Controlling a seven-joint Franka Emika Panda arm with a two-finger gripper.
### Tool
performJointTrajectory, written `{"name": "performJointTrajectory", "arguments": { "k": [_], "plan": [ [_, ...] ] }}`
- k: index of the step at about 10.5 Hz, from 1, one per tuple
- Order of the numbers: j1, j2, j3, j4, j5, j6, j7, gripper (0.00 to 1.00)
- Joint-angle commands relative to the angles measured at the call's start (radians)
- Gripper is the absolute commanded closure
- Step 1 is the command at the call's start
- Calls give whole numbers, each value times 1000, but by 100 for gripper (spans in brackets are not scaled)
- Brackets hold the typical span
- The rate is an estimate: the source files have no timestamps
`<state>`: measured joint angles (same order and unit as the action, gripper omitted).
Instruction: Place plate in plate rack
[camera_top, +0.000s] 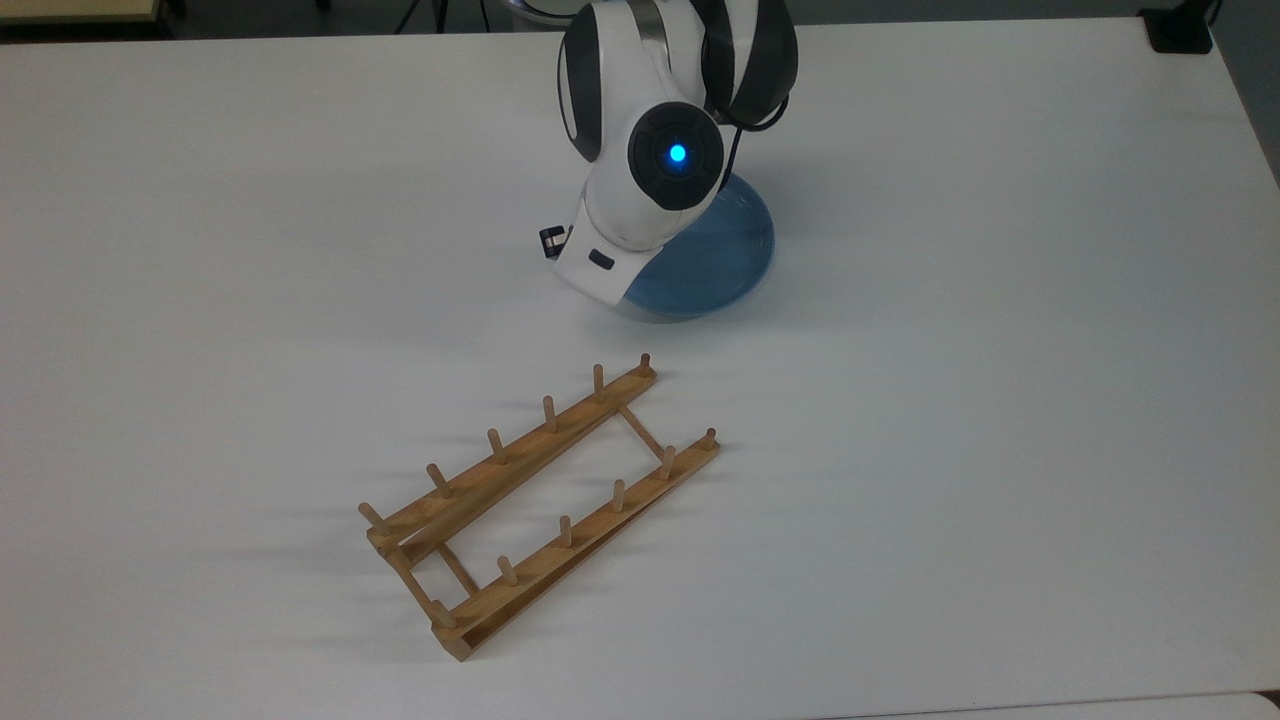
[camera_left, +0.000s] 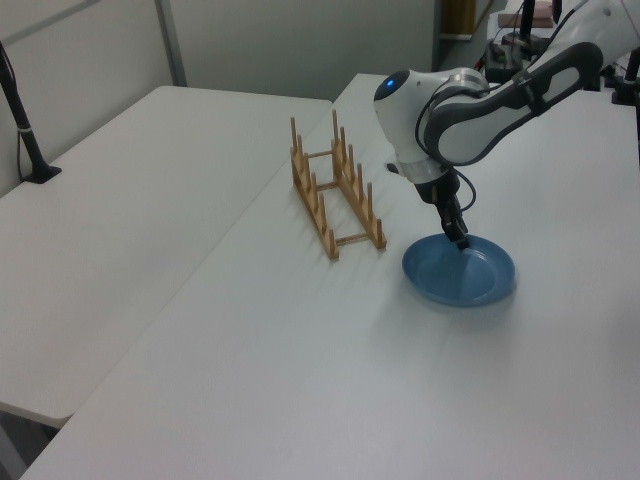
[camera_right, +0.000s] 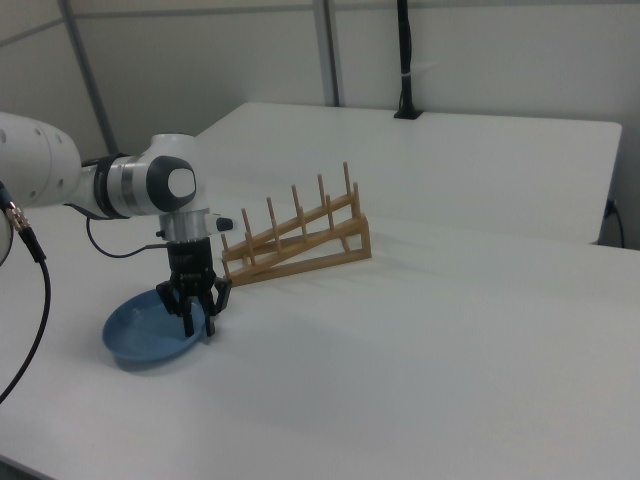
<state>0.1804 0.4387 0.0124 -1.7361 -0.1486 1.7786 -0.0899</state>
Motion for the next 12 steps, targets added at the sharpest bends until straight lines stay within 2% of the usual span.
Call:
{"name": "performJointTrajectory", "arguments": {
  "k": [1,2,3,7,9,12],
  "plan": [
    [-1,-11,-6,-19,-25,24,2,83],
    [-2,-11,-5,-16,-23,22,2,94],
    [-2,-14,-6,-14,-23,19,4,100],
    [-2,-67,-8,22,-20,-10,9,100],
    [1,-109,-8,102,-19,-80,2,100],
    [1,-146,-8,213,-19,-90,13,100]
  ]
}}
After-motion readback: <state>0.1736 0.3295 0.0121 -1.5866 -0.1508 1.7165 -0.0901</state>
